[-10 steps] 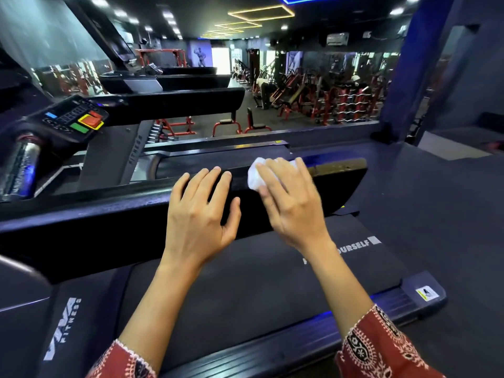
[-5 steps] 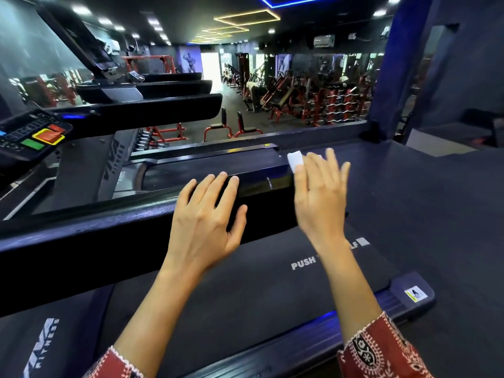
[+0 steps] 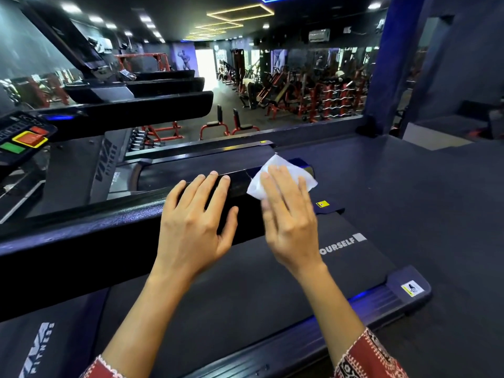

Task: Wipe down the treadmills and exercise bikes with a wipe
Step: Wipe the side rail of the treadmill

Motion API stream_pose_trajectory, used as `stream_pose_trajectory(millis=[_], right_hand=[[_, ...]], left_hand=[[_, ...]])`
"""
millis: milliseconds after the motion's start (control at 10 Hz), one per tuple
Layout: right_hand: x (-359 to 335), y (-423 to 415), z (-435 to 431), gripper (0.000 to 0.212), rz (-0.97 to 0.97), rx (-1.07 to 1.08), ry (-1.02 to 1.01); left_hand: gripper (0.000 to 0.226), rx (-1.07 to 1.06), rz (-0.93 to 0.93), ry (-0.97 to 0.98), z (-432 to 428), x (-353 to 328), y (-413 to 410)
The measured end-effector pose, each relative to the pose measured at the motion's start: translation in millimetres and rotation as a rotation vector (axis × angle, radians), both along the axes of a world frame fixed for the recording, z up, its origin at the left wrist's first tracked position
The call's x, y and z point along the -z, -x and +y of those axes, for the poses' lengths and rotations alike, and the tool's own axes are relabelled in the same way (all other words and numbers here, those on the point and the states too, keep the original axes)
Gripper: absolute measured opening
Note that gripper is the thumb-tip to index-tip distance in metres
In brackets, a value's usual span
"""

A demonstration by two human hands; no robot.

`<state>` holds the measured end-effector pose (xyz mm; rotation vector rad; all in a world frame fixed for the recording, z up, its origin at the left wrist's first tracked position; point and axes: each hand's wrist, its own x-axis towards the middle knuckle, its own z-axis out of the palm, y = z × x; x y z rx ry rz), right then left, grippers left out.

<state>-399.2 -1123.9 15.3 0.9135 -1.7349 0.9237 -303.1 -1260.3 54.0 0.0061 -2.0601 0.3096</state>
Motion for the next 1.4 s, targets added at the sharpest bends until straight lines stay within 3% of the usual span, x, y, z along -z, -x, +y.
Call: stream_pose_trajectory(millis=[100,200,300,500,700,900,1000,1100,1300,1400], right_hand=[[-22.7,20.2,9.5,0.038,-0.248,0.022,0.137],[-27.4,9.9,3.2,0.034,-0.194,0.008,0.1],[-23.5,-2.5,0.7,0.032,0.042,-0.047,-0.081],[-36.6,20.6,-0.9,0.038,-0.259,0.061,0.097],[11.7,-12.0,-15.8,0.038,0.008,-0.037,0.028],[10.7,1.5,-32.9,0.047,-0.213,0.031,0.323],[43.6,-5.0,-38.1,0.051,-0.152,-0.004,0.245],[76.6,-10.8,-37.7,0.054,-0.22,-0.053,0.269],[29.4,5.6,-43.1,0.057,-0.345,0.03,0.404],[57.3,-6.9,-44.8,0.056,-0.293,0.012,0.301]], left_hand=[[0.043,0.0,0.009,0.0,0.3,0.9,0.4],[0.043,0.0,0.012,0.002,0.3,1.0,0.9],[0.043,0.007,0.019,0.0,0.0,0.5,1.4],[0.042,0.006,0.013,-0.002,0.4,1.3,1.5],[0.042,0.041,0.023,-0.01,-2.4,3.8,-2.6],[0.045,0.043,0.015,0.043,-6.8,17.2,-13.5],[0.046,0.037,0.016,0.069,-10.2,22.3,-17.7],[0.048,0.018,0.023,0.095,-12.9,28.2,-21.8],[0.051,0.015,0.033,0.108,-13.6,31.9,-22.0],[0.052,0.016,0.034,0.123,-15.3,32.3,-23.6]])
